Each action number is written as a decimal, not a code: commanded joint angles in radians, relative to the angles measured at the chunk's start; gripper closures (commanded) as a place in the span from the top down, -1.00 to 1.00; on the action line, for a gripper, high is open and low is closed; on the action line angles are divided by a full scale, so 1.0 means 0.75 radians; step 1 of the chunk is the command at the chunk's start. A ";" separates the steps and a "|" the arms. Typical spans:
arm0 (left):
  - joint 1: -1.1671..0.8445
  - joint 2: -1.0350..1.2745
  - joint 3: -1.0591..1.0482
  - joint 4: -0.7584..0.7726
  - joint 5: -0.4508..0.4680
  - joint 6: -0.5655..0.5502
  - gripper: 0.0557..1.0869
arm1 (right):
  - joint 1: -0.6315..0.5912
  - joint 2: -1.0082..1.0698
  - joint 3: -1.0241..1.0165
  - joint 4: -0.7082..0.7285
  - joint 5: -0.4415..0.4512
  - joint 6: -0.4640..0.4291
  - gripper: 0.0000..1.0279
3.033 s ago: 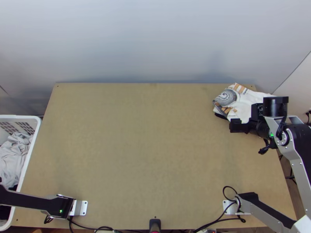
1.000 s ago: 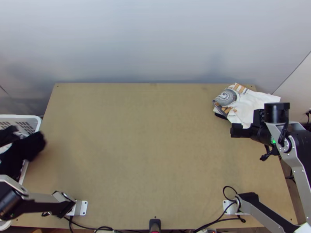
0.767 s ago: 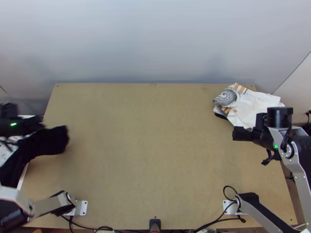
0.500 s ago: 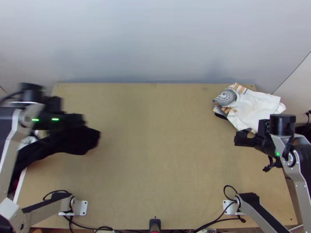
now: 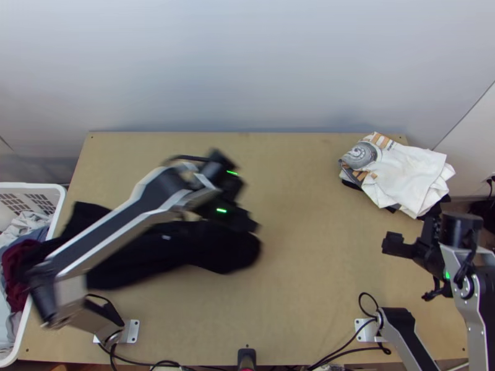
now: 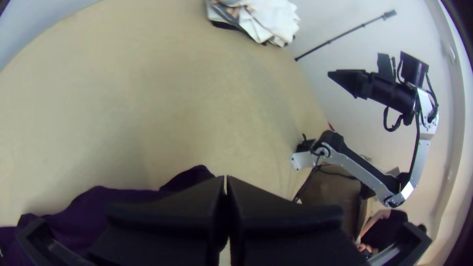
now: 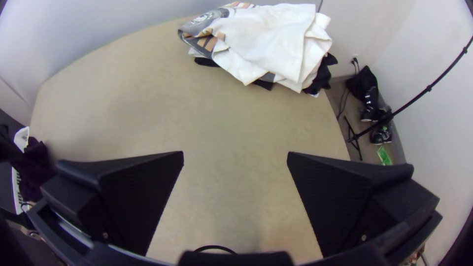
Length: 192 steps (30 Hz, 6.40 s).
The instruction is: Fold the t-shirt
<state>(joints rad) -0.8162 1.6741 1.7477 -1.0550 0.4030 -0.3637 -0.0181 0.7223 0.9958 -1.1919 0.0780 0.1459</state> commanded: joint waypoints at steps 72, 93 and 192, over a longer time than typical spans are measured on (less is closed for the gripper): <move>1.520 -0.731 -0.888 -0.244 -0.454 1.123 0.92 | 1.155 1.882 1.321 0.211 -0.511 -0.105 0.60; 1.730 -0.794 -0.968 -0.244 -0.456 1.311 0.92 | 1.268 2.271 1.652 0.200 -0.511 -0.074 0.60; 0.638 -0.518 -1.257 0.357 -0.525 0.665 0.78 | 0.887 1.009 -0.043 0.182 -0.468 -0.121 0.11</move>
<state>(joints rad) -0.3367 1.2850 0.8059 -0.7891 0.0097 0.1413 0.6285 1.4738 0.9703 -1.0645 -0.2737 0.0582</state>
